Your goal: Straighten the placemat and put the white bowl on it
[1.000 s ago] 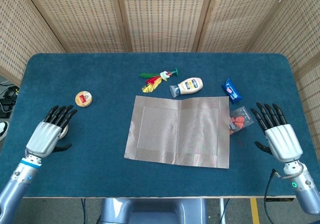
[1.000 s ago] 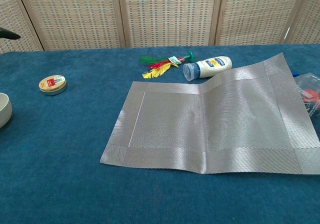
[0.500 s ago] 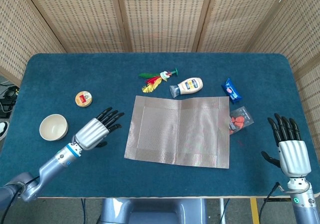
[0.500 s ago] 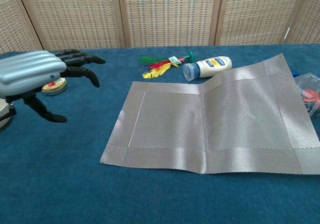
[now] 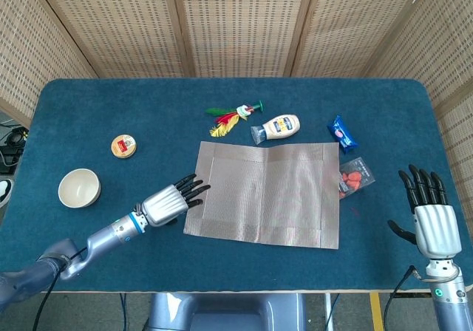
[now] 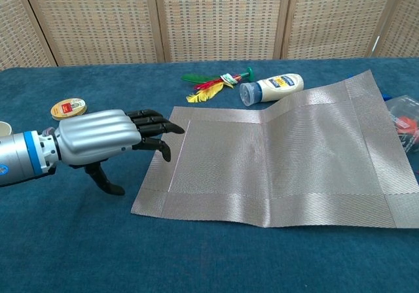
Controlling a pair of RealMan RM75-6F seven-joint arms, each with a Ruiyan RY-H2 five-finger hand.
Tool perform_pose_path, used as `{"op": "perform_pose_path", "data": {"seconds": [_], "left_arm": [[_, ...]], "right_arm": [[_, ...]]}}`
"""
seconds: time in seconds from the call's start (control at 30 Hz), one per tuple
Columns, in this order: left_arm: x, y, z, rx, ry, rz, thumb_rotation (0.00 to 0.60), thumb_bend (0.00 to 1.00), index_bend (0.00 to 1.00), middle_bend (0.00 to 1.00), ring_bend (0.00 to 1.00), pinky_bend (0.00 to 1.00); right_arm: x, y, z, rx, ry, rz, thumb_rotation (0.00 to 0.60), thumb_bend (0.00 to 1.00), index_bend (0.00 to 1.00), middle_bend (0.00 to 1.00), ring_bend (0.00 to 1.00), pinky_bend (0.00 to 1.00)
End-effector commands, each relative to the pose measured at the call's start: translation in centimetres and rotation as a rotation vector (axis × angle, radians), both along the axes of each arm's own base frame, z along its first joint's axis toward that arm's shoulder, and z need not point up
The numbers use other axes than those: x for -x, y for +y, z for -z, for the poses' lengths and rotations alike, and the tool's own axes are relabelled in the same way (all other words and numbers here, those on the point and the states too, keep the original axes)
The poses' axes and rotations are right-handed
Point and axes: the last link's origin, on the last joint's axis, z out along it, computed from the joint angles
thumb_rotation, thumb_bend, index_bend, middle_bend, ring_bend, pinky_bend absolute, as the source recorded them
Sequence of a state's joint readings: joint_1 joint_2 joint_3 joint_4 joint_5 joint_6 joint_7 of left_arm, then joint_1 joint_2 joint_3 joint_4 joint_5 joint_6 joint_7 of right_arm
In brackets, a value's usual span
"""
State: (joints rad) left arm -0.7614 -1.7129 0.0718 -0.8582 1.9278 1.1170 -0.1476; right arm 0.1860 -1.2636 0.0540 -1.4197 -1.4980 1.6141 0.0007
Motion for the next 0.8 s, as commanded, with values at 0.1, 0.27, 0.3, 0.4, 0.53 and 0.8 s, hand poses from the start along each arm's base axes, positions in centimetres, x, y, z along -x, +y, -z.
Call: {"op": "perform_pose_path", "data": {"seconds": [0.1, 0.27, 0.3, 0.4, 0.53, 0.8], "left_arm": [[-0.1, -0.2, 0.9, 0.013, 0.017, 0.03, 0.6, 0.0, 0.27, 0.0, 0.0, 0.0], [-0.4, -0.3, 1.3, 0.01, 0.006, 0.033, 0.6, 0.0, 0.27, 0.0, 0.0, 0.0], [-0.5, -0.3, 1.4, 0.011, 0.002, 0.034, 0.6, 0.0, 0.27, 0.0, 0.0, 0.0], [-0.9, -0.5, 1.7, 0.014, -0.005, 0.049, 0.6, 0.04, 0.28, 0.0, 0.0, 0.0], [-1.4, -0.5, 1.8, 0.008, -0.016, 0.069, 0.6, 0.09, 0.28, 0.0, 0.0, 0.0], [-2.3, -0.4, 1.8, -0.003, -0.017, 0.085, 0.6, 0.2, 0.29, 0.0, 0.0, 0.0]], "right_arm": [[0.1, -0.1, -0.1, 0.005, -0.006, -0.003, 0.6, 0.0, 0.01, 0.0, 0.0, 0.0], [0.0, 0.0, -0.3, 0.011, -0.007, -0.01, 0.6, 0.0, 0.01, 0.0, 0.0, 0.0], [0.0, 0.0, -0.3, 0.012, -0.009, -0.01, 0.6, 0.0, 0.01, 0.0, 0.0, 0.0], [-0.1, 0.0, -0.4, 0.016, -0.011, -0.012, 0.6, 0.0, 0.02, 0.0, 0.0, 0.0], [-0.1, 0.1, -0.5, 0.016, -0.013, -0.014, 0.6, 0.0, 0.02, 0.0, 0.0, 0.0], [-0.3, 0.4, -0.7, 0.02, -0.015, -0.021, 0.6, 0.0, 0.02, 0.0, 0.0, 0.0]]}}
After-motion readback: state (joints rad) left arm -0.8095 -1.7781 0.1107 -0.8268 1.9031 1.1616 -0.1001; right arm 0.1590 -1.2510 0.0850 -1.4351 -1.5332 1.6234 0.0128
